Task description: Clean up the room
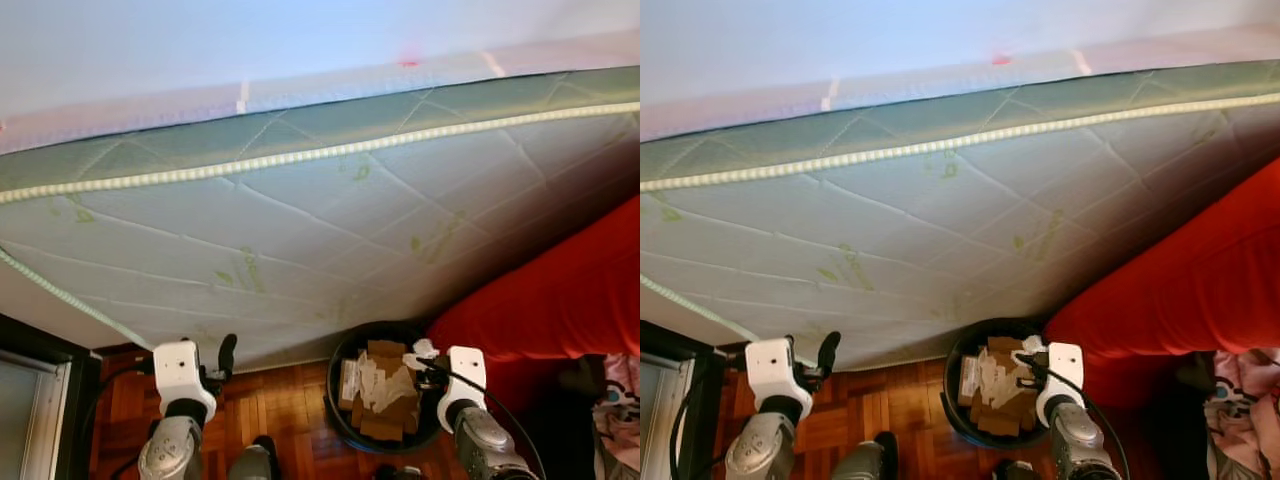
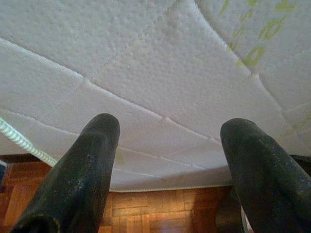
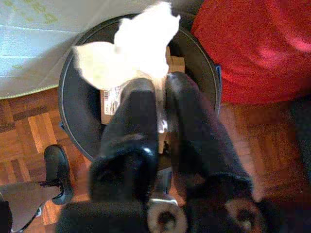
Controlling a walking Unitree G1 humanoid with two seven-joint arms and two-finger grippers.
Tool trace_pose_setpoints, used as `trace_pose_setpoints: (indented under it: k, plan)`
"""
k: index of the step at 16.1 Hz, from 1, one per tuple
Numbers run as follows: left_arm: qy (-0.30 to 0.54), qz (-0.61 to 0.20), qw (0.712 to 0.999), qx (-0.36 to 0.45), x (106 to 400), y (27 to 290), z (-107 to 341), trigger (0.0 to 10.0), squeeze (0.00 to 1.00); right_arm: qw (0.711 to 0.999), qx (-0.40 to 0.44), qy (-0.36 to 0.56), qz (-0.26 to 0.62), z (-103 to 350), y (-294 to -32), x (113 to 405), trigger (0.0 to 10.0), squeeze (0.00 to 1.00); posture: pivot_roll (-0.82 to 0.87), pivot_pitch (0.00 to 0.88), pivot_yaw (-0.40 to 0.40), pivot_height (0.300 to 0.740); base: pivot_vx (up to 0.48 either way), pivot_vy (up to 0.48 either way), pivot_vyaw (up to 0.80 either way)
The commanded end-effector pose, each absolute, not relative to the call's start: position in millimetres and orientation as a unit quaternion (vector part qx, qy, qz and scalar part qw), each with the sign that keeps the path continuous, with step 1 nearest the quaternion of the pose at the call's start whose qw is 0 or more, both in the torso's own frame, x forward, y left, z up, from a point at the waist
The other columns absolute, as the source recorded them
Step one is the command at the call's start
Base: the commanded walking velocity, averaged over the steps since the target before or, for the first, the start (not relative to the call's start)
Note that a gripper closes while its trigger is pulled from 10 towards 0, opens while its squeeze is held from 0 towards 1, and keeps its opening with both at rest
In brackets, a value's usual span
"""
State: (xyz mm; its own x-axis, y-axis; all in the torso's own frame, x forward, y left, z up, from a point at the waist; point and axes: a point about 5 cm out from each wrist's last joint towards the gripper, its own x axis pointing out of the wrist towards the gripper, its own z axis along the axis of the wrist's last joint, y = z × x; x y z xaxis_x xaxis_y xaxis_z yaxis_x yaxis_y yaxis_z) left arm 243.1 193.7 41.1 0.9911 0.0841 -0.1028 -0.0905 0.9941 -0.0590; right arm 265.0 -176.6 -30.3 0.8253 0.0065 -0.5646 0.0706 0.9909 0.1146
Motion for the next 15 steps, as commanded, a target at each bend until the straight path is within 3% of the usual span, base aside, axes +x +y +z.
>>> trace_pose_setpoints:
  k: [1, 8, 15]
  plan:
    - [0.063, 0.051, 0.996, -0.034, 238, 197, 37, 10.0, 0.00, 0.947, 0.072, 0.313, -0.022, -38, -178, 255, 10.0, 1.00, 0.14, 0.338, 0.005, 0.740, 0.000, 0.000, 0.00]
    - [0.071, 0.060, 0.995, -0.032, 236, 201, 37, 10.0, 0.00, 0.942, 0.088, 0.324, -0.007, -41, -177, 251, 10.0, 1.00, 0.14, 0.343, -0.003, 0.740, 0.000, 0.000, 0.00]
    - [0.078, 0.062, 0.994, -0.032, 237, 200, 34, 10.0, 0.00, 0.940, 0.087, 0.331, 0.019, -44, -192, 243, 10.0, 1.00, 0.14, 0.336, -0.008, 0.740, 0.000, 0.000, 0.00]
